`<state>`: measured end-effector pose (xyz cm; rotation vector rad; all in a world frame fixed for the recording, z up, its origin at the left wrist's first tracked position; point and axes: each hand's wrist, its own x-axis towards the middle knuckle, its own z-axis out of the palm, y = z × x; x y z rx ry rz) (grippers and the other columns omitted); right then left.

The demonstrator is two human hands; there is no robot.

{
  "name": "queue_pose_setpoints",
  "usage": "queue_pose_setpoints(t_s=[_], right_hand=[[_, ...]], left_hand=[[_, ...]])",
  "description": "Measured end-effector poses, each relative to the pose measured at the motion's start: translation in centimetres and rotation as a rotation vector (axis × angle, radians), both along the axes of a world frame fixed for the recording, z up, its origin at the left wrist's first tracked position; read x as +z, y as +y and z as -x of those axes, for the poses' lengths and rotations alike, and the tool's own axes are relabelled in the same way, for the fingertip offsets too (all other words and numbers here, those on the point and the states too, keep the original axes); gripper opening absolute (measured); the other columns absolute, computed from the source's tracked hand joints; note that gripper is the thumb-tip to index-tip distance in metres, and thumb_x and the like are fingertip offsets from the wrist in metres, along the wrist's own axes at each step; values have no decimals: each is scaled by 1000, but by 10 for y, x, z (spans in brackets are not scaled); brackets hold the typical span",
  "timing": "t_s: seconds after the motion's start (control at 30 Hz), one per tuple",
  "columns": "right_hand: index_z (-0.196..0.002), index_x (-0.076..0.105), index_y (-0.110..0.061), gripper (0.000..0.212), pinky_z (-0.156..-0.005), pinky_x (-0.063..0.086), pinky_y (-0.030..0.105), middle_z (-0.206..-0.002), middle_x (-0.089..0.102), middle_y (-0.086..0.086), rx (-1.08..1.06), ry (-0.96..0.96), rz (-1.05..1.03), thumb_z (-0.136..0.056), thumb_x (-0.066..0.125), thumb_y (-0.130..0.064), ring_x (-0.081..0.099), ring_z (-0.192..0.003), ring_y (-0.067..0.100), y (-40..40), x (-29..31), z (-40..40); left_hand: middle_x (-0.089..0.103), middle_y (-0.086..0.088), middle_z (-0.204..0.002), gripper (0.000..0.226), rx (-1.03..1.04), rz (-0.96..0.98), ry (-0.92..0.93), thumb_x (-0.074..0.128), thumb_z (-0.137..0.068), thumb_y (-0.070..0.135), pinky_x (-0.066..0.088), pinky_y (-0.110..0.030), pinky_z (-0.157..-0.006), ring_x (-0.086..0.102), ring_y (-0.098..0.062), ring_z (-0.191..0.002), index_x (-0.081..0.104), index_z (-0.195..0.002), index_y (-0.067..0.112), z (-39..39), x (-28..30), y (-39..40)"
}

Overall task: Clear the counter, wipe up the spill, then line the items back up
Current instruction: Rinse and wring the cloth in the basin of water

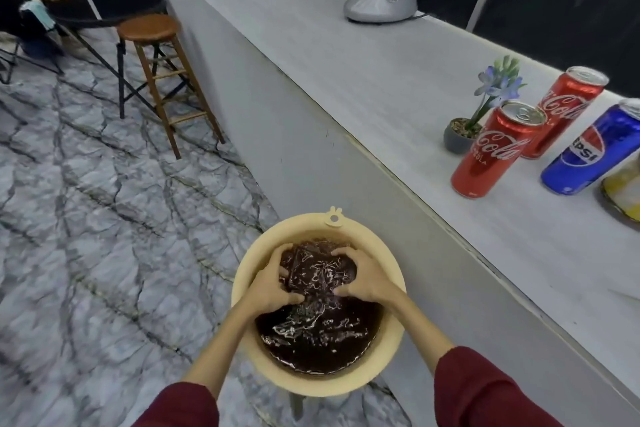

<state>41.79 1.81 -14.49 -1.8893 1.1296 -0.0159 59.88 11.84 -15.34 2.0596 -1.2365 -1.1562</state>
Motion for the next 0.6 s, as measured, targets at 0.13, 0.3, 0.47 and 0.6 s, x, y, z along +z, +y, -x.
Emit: queue_pose_setpoints(t_s=[0.13, 0.3, 0.47, 0.6], right_hand=[[-128, 46, -21, 62, -101, 37, 28, -123, 41, 6, 0, 59, 88, -72, 70, -9, 44, -117, 21, 13, -7, -3], [-136, 44, -17, 58, -109, 30, 30, -138, 33, 5, 1, 48, 183, -82, 64, -16, 38, -128, 22, 28, -3, -4], [-139, 39, -17, 71, -114, 21, 32, -151, 21, 4, 171, 186, 262, -77, 71, -27, 23, -139, 23, 37, -1, 0], [-113, 64, -7, 28, -109, 28, 31, -146, 38, 5, 110, 170, 342, -87, 57, -13, 36, -133, 24, 39, 1, -4]], left_hand=[[57, 2, -120, 56, -158, 72, -183, 72, -75, 13, 42, -25, -93, 58, -17, -104, 51, -126, 24, 6, 4, 4], [64, 9, -101, 25, -115, 120, -279, 64, -83, 28, 43, -27, -90, 56, -11, -97, 68, -107, 22, 12, 1, 7], [49, -1, -106, 27, -88, 174, -334, 56, -89, 29, 28, -18, -82, 46, -16, -99, 68, -109, 14, 13, -1, 10], [54, 0, -99, 20, -117, 107, -330, 68, -81, 23, 42, -27, -84, 55, -19, -96, 71, -96, 11, 9, 2, 10]])
